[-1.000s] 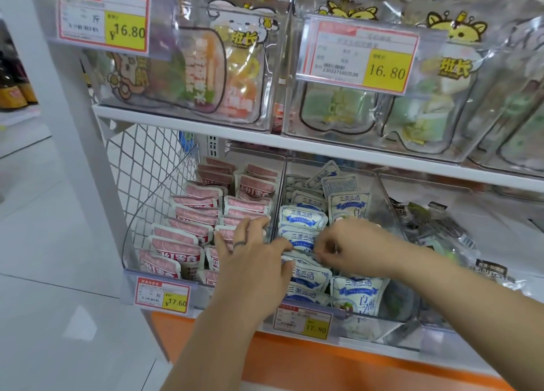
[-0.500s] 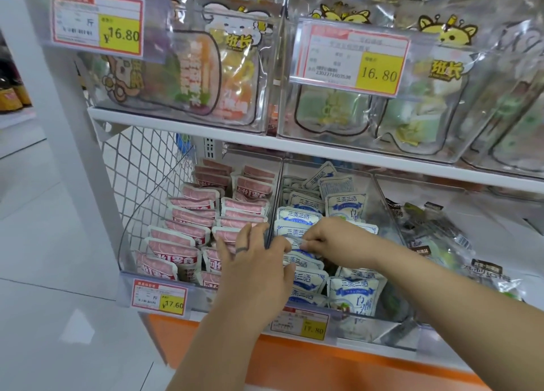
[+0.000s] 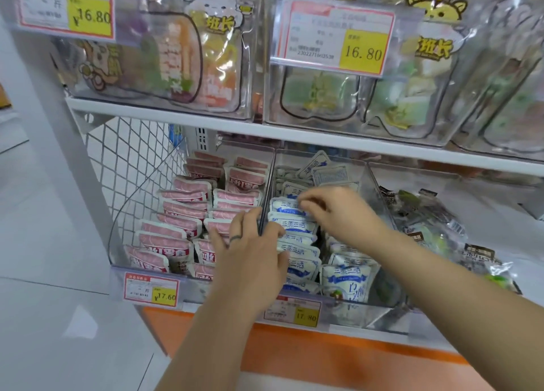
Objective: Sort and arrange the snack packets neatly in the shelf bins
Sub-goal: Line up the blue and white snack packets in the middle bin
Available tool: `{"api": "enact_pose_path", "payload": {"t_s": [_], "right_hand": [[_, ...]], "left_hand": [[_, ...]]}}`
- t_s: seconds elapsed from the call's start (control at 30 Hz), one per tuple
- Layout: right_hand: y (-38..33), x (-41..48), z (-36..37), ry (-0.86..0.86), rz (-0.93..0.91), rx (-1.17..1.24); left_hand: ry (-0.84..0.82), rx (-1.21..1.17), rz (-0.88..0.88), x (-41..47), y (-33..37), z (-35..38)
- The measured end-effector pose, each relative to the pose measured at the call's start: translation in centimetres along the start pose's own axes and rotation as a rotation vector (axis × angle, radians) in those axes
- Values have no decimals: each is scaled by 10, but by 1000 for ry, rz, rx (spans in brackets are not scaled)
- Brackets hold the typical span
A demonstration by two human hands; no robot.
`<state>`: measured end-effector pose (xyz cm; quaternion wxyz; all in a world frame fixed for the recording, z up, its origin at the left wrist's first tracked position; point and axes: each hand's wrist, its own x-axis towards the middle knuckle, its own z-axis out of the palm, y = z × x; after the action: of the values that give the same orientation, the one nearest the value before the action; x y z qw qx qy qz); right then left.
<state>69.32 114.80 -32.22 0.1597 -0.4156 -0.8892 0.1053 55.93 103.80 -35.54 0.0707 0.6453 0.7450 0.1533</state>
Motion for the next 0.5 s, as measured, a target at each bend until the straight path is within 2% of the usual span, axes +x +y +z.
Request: {"api": "enact_pose_path", "payload": {"t_s": [0.07,0.2,0.33,0.5], "right_hand": [[10,12,5,37,5,-73],[17,27,21,-215,33,-68],[11,41,6,-337,152,11],[3,63,11,-372,253,-20]], "left_hand": [[2,1,0,1,0,1],[5,-4,-4,1,-1,3],[-6,7,-5,4,1,2],[-10,1,-11,4,-1,3]]}}
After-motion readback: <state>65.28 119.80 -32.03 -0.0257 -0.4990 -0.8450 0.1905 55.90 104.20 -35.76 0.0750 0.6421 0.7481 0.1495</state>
